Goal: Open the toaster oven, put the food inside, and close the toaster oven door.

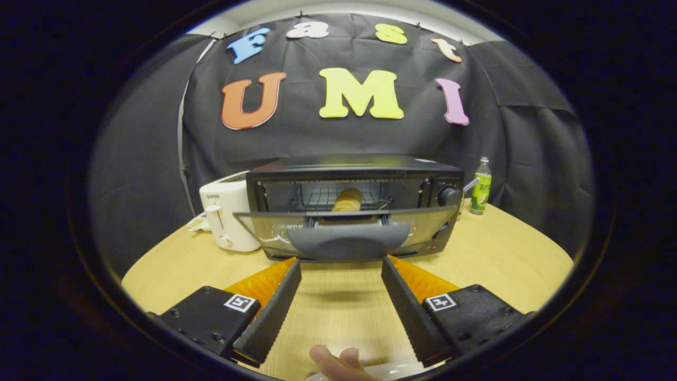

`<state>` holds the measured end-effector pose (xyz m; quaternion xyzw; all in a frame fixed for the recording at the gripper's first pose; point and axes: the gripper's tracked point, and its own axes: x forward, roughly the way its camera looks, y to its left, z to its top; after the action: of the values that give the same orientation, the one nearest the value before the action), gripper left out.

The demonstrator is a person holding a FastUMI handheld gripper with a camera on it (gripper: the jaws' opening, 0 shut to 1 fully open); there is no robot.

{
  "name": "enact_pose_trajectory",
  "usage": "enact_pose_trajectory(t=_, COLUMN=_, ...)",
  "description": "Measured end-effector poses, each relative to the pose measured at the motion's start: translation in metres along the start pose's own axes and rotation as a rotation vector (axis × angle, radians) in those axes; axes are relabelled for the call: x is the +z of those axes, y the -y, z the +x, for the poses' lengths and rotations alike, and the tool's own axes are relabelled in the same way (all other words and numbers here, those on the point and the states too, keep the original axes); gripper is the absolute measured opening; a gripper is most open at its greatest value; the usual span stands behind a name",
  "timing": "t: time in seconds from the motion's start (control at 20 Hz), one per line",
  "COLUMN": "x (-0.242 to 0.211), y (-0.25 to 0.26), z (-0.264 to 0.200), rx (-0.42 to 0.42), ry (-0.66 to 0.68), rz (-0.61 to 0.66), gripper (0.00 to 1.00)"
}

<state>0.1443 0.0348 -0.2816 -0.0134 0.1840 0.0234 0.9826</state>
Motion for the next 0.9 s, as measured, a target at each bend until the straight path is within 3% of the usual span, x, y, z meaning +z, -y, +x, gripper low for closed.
enact_pose_trajectory(t=0.15, x=-0.013, y=0.003, z=0.013, rx=0.023, ry=-0.057, rz=0.106, gripper=1.0)
enact_pose_trajectory(t=0.4, x=-0.008, y=0.01, z=0.001, rx=0.024, ry=-0.054, rz=0.109, gripper=1.0)
enact_pose_trajectory(t=0.6, x=0.013, y=0.009, z=-0.033, rx=0.043, ry=-0.009, rz=0.091, gripper=1.0)
enact_pose_trajectory(t=0.9, x=0.074, y=0.015, z=-0.108, rx=-0.013, ry=0.129, rz=-0.06, gripper=1.0)
